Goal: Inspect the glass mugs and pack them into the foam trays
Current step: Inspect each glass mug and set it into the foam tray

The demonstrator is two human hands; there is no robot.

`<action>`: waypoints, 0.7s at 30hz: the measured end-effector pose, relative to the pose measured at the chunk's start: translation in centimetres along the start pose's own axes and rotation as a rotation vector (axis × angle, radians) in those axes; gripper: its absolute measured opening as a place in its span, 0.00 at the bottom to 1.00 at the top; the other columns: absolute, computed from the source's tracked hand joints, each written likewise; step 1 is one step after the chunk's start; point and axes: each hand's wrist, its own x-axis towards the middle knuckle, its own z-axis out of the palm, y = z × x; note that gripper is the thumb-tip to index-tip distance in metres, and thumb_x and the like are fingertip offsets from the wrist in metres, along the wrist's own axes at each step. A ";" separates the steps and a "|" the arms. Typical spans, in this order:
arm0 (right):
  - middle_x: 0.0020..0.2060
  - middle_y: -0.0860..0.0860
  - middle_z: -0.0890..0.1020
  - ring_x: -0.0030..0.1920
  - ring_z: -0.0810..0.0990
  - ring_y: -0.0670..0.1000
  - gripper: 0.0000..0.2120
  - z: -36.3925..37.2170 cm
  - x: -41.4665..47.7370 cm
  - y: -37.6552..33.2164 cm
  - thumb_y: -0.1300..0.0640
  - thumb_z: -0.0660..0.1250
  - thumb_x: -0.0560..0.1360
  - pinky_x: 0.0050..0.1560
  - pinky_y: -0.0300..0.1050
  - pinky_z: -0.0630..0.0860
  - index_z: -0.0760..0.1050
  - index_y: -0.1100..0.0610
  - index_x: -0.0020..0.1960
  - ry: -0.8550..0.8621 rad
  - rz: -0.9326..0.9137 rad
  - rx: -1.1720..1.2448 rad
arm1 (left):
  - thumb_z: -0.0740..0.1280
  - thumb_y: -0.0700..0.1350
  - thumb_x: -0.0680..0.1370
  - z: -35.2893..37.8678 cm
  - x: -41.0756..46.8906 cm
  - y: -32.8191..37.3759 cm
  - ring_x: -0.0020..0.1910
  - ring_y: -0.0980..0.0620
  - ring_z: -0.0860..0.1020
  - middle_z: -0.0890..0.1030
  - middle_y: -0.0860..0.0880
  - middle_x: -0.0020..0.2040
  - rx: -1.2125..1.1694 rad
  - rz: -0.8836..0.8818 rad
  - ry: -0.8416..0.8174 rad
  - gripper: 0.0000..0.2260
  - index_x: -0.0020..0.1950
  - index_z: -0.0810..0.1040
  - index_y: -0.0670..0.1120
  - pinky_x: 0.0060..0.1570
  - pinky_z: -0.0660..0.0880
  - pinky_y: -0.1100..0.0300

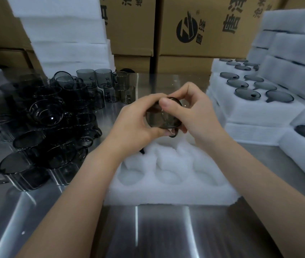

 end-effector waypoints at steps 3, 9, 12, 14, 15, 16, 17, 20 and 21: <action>0.30 0.46 0.79 0.24 0.74 0.47 0.11 0.0 0.1 0.0 0.47 0.71 0.73 0.20 0.37 0.66 0.75 0.45 0.33 0.049 0.046 0.054 | 0.80 0.40 0.65 0.0 0.1 -0.2 0.56 0.61 0.78 0.80 0.58 0.55 -0.039 -0.013 -0.026 0.29 0.64 0.75 0.51 0.60 0.73 0.66; 0.43 0.58 0.80 0.35 0.73 0.56 0.11 -0.6 0.6 0.7 0.63 0.60 0.81 0.35 0.45 0.67 0.80 0.57 0.57 -0.126 0.226 0.352 | 0.76 0.46 0.66 -0.2 0.3 -0.9 0.58 0.57 0.79 0.81 0.55 0.56 -0.159 -0.101 0.011 0.27 0.64 0.75 0.53 0.63 0.74 0.53; 0.53 0.56 0.81 0.46 0.76 0.55 0.16 -0.6 0.8 0.8 0.67 0.64 0.76 0.40 0.43 0.72 0.76 0.57 0.63 -0.274 0.246 0.501 | 0.74 0.47 0.66 -0.3 0.4 -1.3 0.58 0.55 0.79 0.81 0.55 0.55 -0.154 -0.131 0.046 0.26 0.64 0.75 0.53 0.63 0.74 0.50; 0.54 0.56 0.80 0.46 0.80 0.51 0.20 -0.5 1.0 1.0 0.67 0.66 0.73 0.40 0.41 0.76 0.75 0.58 0.64 -0.305 0.245 0.504 | 0.74 0.48 0.66 -0.4 0.4 -1.3 0.57 0.56 0.78 0.81 0.56 0.55 -0.117 -0.140 0.061 0.26 0.63 0.75 0.53 0.62 0.74 0.52; 0.55 0.56 0.79 0.47 0.80 0.51 0.21 -0.4 1.2 1.1 0.66 0.68 0.72 0.40 0.41 0.77 0.75 0.58 0.64 -0.302 0.243 0.479 | 0.75 0.48 0.67 -0.4 0.4 -1.4 0.57 0.56 0.78 0.81 0.56 0.54 -0.104 -0.145 0.066 0.25 0.63 0.75 0.53 0.61 0.74 0.53; 0.55 0.57 0.79 0.48 0.80 0.52 0.21 -0.4 1.3 1.2 0.66 0.69 0.71 0.40 0.42 0.77 0.76 0.58 0.64 -0.289 0.242 0.446 | 0.76 0.46 0.67 -0.3 0.4 -1.4 0.56 0.56 0.78 0.81 0.57 0.54 -0.091 -0.151 0.074 0.25 0.63 0.75 0.53 0.61 0.74 0.55; 0.55 0.57 0.78 0.49 0.79 0.54 0.20 -0.3 1.6 1.2 0.65 0.70 0.70 0.40 0.44 0.77 0.77 0.57 0.62 -0.275 0.238 0.409 | 0.77 0.44 0.68 -0.3 0.4 -1.5 0.55 0.58 0.78 0.81 0.57 0.53 -0.072 -0.154 0.086 0.24 0.63 0.75 0.53 0.59 0.74 0.59; 0.53 0.58 0.78 0.48 0.79 0.57 0.17 0.2 2.1 1.2 0.62 0.73 0.69 0.39 0.48 0.77 0.78 0.56 0.57 -0.234 0.239 0.318 | 0.77 0.45 0.69 -0.2 0.4 -1.5 0.49 0.67 0.76 0.79 0.62 0.48 0.019 -0.149 0.120 0.23 0.62 0.75 0.54 0.48 0.69 0.76; 0.51 0.58 0.79 0.46 0.79 0.56 0.15 0.3 2.1 1.2 0.61 0.73 0.68 0.38 0.47 0.77 0.79 0.55 0.55 -0.214 0.242 0.299 | 0.77 0.46 0.69 -0.2 0.4 -1.5 0.47 0.70 0.75 0.78 0.64 0.47 0.046 -0.145 0.122 0.23 0.62 0.75 0.54 0.44 0.67 0.79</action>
